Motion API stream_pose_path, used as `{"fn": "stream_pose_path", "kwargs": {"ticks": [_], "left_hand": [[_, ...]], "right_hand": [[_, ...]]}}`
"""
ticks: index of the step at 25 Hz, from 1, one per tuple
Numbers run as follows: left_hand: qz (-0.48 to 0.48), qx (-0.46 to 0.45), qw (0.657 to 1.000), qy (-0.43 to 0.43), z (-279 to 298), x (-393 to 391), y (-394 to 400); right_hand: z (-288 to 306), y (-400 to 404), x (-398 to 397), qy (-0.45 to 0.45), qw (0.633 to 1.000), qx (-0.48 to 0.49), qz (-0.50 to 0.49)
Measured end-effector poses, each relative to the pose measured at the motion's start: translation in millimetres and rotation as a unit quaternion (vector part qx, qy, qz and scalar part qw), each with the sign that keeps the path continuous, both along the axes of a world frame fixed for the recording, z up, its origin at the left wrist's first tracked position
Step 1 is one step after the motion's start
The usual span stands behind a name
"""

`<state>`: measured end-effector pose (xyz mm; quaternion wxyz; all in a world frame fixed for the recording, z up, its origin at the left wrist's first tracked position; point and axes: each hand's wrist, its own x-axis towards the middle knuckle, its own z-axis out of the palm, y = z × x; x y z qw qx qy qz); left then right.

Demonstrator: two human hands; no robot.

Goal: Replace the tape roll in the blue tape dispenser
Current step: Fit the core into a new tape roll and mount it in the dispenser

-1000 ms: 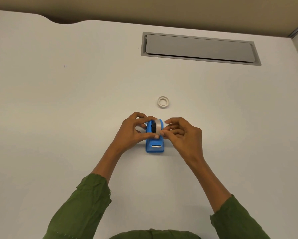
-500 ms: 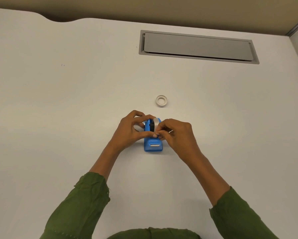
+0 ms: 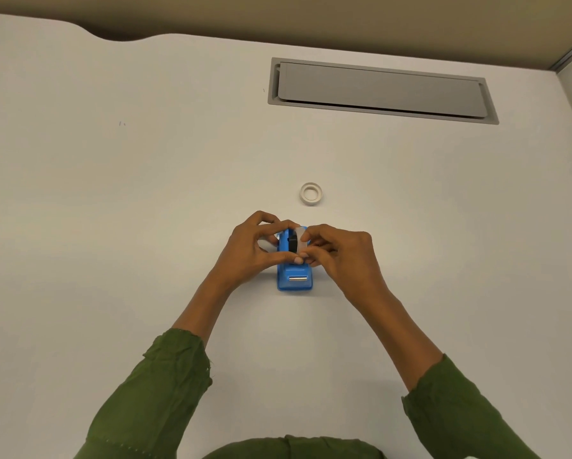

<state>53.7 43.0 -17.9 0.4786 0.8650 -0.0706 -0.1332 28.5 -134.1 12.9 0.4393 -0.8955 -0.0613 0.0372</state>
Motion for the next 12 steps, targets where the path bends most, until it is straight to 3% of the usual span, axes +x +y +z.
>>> {"fn": "stream_pose_path", "kwargs": {"ticks": [7,10,12], "left_hand": [[-0.006,-0.01,1.0,-0.008,-1,-1,1],[-0.002,-0.008,1.0,0.003,0,0,1],[0.0,-0.003,1.0,0.008,0,0,1]], "right_hand": [[-1,-2,-4,0.001,1.0,-0.009,0.019],[-5,-13,-12,0.074,0.995,0.054,-0.047],[-2,-16,-14,0.063,0.989,0.095,-0.089]]}}
